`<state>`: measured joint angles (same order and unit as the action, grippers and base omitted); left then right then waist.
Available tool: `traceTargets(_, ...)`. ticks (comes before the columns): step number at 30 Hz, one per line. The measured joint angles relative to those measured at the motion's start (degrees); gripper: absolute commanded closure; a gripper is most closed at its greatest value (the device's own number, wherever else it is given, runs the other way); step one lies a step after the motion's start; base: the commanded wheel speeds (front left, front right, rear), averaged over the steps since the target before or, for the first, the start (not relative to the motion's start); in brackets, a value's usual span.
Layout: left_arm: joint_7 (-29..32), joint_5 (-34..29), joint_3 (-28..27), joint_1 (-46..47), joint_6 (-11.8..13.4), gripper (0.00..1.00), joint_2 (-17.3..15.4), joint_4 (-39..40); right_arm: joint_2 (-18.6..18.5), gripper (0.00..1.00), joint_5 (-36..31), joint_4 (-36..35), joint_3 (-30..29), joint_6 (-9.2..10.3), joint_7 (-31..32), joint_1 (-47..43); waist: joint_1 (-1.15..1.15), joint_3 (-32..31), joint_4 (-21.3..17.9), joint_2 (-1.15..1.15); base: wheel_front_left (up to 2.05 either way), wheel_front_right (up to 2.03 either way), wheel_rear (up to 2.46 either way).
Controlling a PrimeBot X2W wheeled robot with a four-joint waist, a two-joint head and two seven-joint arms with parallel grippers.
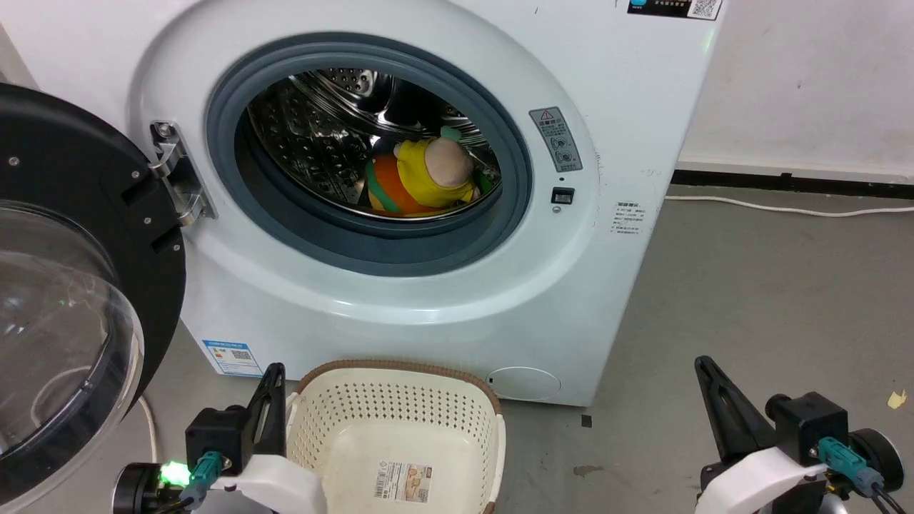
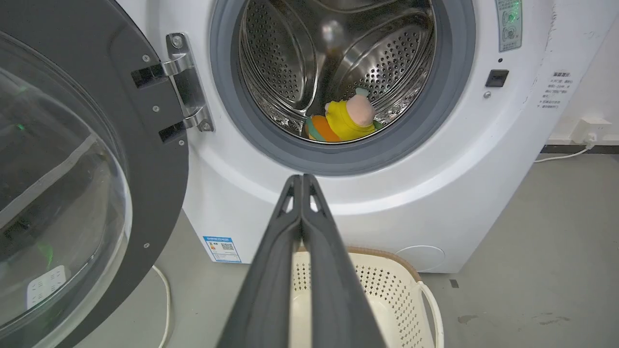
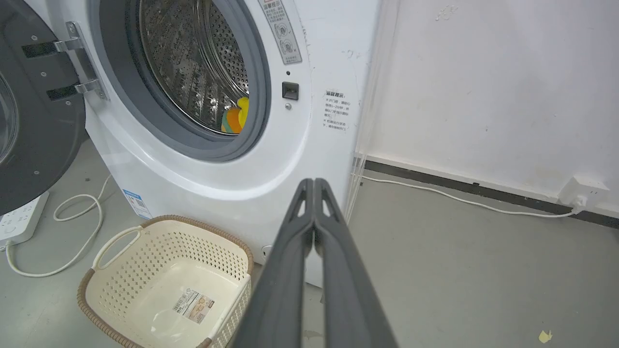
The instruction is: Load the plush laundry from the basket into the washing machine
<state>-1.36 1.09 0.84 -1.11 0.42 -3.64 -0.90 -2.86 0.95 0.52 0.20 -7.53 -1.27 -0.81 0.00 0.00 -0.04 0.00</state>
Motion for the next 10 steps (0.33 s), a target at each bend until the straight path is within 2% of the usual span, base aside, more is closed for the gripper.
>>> traceTargets(10, 1.34, -0.75, -0.54, 0.2, -0.15, 1.0, 0.66, 0.56, 0.0, 1.0, -0.52, -0.2, -0.04, -0.01, 1.19, 0.12, 0.0, 0.0, 0.04, 0.0, 0.0, 0.0, 0.0)
